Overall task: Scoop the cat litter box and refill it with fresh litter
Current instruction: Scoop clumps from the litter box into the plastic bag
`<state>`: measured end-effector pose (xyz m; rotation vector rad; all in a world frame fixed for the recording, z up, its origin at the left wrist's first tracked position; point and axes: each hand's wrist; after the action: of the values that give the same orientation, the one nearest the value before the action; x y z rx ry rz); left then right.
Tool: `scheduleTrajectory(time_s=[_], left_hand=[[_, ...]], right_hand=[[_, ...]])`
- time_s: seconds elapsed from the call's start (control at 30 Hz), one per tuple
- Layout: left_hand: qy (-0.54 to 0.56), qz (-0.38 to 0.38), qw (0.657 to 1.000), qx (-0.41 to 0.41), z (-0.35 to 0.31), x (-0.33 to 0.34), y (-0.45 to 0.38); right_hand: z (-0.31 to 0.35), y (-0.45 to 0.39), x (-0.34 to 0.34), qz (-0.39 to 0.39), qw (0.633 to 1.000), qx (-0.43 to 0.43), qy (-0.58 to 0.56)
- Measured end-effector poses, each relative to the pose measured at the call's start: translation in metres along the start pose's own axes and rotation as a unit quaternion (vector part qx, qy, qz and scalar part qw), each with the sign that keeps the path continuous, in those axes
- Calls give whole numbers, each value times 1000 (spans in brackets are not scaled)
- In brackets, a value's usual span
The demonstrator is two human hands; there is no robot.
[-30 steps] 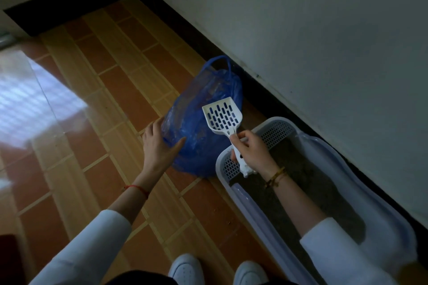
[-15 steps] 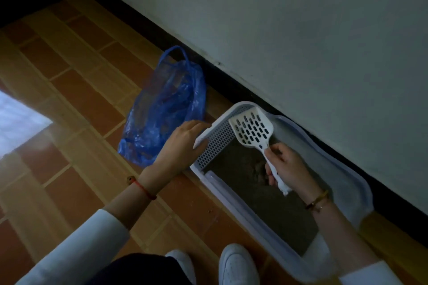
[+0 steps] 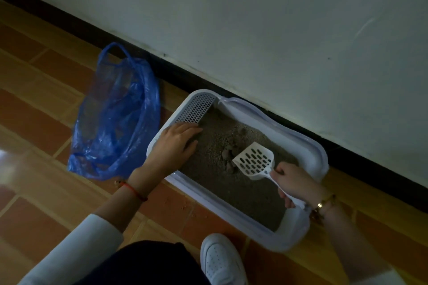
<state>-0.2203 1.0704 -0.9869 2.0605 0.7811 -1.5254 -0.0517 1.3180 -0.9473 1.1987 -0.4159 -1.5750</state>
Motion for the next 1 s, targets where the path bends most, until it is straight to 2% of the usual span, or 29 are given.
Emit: scheduleTrajectory(time_s=[0.13, 0.4, 0.6, 0.73, 1.0], left_hand=[[-4, 14, 1000, 3, 0, 4, -3], [17, -9, 1000, -3, 2, -2, 8], [16, -25, 999, -23, 10, -5, 17], [10, -34, 999, -30, 12, -9, 18], [8, -6, 999, -45, 13, 0, 22]], right_hand=[[11, -4, 12, 32, 999, 18, 19], [8, -27, 45, 79, 975, 5, -208], [1, -30, 48, 74, 969, -19, -234], [-1, -27, 41, 51, 961, -65, -264], [1, -20, 40, 49, 953, -105, -280]])
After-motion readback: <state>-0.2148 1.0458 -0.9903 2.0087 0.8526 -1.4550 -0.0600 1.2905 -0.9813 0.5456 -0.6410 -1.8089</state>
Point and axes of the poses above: each hand's wrist, its own y-axis away from the middle knuckle, its own x-axis out of the palm, z = x × y, and after that the axes turned 10 degrees about -y, right-handed
